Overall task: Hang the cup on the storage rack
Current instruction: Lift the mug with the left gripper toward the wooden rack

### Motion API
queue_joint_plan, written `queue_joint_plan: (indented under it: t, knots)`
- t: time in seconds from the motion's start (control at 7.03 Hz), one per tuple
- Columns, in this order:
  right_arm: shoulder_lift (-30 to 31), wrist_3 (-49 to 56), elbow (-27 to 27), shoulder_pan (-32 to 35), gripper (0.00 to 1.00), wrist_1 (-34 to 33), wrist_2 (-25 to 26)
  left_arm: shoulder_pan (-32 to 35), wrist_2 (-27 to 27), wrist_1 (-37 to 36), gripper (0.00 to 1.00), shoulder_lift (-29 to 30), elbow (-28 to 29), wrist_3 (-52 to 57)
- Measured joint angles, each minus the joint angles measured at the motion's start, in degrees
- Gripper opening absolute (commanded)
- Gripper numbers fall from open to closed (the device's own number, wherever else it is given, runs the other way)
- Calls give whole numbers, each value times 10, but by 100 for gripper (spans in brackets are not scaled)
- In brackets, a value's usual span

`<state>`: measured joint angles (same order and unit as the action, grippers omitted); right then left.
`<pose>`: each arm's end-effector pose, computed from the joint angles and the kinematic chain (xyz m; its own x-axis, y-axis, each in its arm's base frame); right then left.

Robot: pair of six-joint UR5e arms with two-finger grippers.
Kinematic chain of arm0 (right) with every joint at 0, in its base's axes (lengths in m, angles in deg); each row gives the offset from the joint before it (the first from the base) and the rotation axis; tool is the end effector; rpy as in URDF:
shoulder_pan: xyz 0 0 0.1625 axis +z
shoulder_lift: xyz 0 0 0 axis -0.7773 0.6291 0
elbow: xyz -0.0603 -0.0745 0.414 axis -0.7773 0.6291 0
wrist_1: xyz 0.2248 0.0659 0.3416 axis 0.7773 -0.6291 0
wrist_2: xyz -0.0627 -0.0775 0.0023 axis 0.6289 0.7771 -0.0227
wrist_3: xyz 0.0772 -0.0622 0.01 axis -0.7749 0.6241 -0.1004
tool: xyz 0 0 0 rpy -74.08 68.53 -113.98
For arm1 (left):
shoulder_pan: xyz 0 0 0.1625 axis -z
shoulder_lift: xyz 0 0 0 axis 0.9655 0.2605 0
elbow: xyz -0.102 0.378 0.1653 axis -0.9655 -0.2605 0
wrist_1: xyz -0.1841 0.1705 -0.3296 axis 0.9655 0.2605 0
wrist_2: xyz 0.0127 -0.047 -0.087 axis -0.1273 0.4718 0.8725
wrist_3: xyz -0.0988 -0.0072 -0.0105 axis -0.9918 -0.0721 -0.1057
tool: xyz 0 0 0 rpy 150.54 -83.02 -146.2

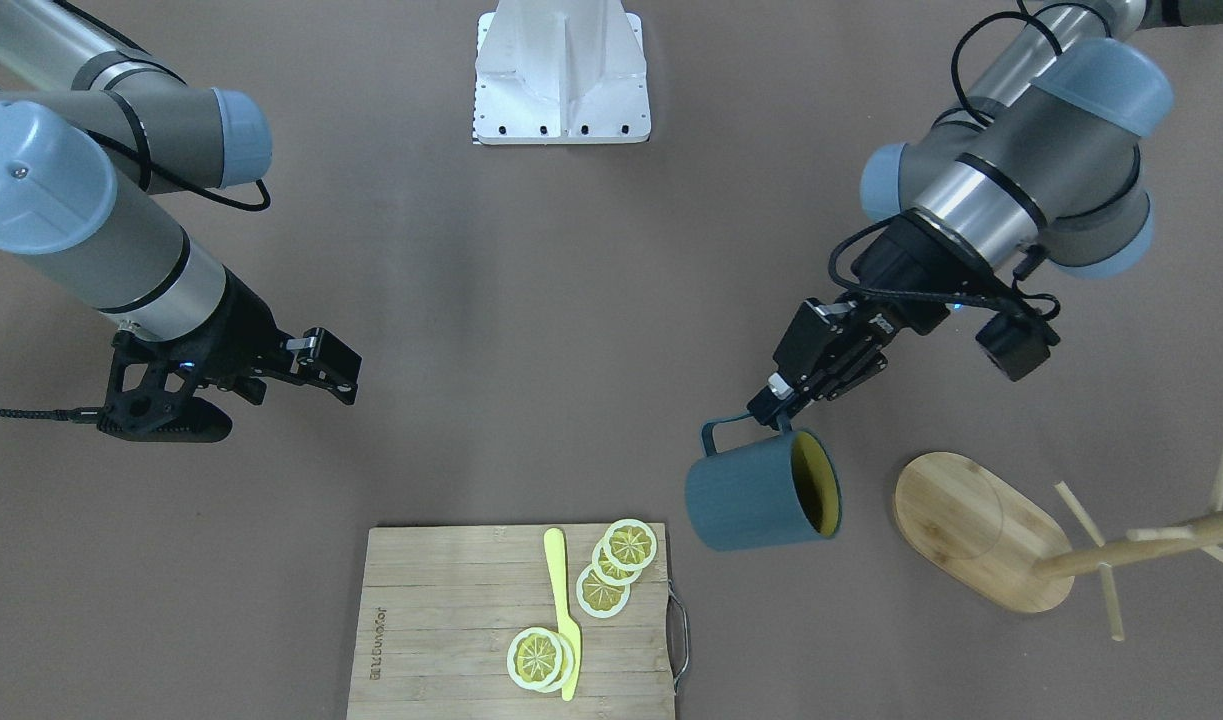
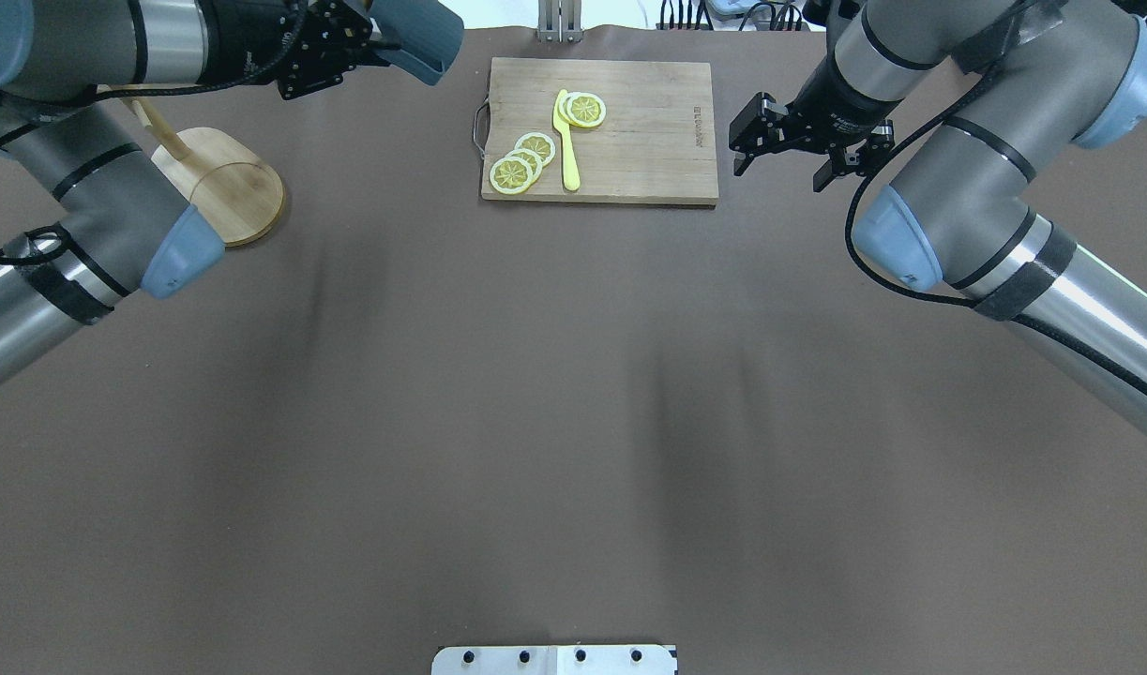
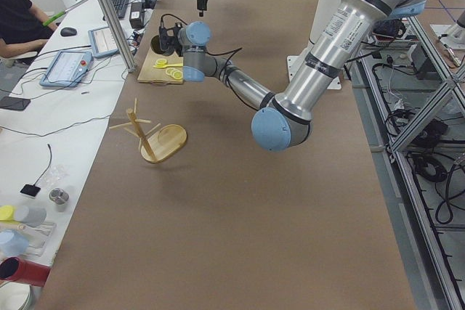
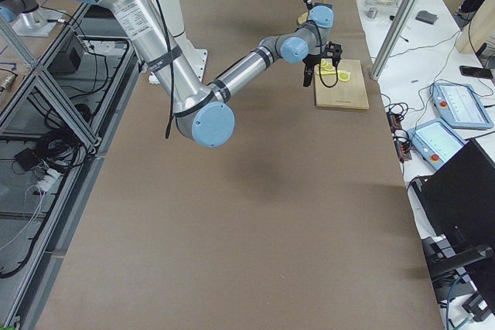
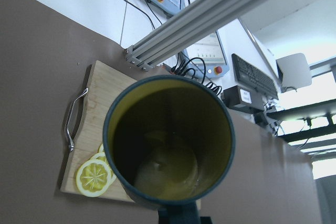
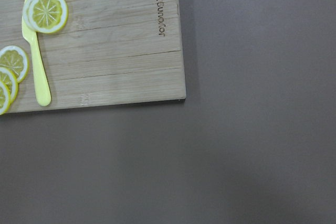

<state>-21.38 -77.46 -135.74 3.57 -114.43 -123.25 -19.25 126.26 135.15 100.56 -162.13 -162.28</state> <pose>-0.3345 -0.5922 0.2654 0.5764 0.1011 0.8109 -0.1026 0.9934 -0.0509 0.2974 -0.6003 0.2360 -0.2135 -0.0908 -0.9727 0.4931 0.8495 -0.1875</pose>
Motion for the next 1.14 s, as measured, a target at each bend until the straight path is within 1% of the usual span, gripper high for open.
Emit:
queue_joint_plan:
  t: [0.28, 0.43, 0.57, 0.85, 1.14]
  knots:
    - [0, -9, -6, -10, 100, 0, 12, 14, -50, 203, 0, -24, 60, -139]
    - [-1, -12, -8, -14, 100, 0, 15, 14, -75, 301, 0, -45, 94, -182]
    - [-2, -13, -9, -17, 100, 0, 18, 13, -110, 381, 0, -61, 122, -224]
    - [-2, -14, -12, -24, 100, 0, 30, -9, -201, 486, 0, -88, 138, -305]
    - [-1, -14, -13, -27, 100, 0, 34, -65, -300, 556, 0, -111, 139, -329]
